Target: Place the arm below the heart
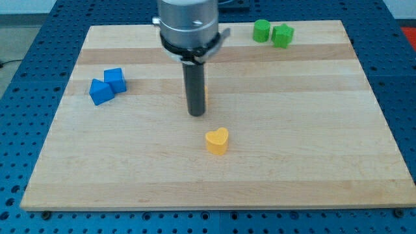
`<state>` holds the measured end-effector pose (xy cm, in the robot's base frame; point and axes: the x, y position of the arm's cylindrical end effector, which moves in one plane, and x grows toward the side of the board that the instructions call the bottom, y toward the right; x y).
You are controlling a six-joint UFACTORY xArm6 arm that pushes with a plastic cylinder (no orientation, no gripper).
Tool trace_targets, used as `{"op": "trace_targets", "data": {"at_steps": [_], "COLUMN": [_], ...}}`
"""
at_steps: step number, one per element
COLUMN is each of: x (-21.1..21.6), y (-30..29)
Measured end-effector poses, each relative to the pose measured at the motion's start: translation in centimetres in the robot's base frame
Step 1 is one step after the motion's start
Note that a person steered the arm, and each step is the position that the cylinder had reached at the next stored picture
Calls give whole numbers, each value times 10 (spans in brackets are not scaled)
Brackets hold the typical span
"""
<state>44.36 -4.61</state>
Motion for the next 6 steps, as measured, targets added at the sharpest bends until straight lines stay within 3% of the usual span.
{"op": "trace_targets", "data": {"at_steps": [1, 2, 3, 4, 5, 6], "x": [2, 37, 111, 129, 81, 74], "y": [71, 108, 116, 115, 111, 75]}}
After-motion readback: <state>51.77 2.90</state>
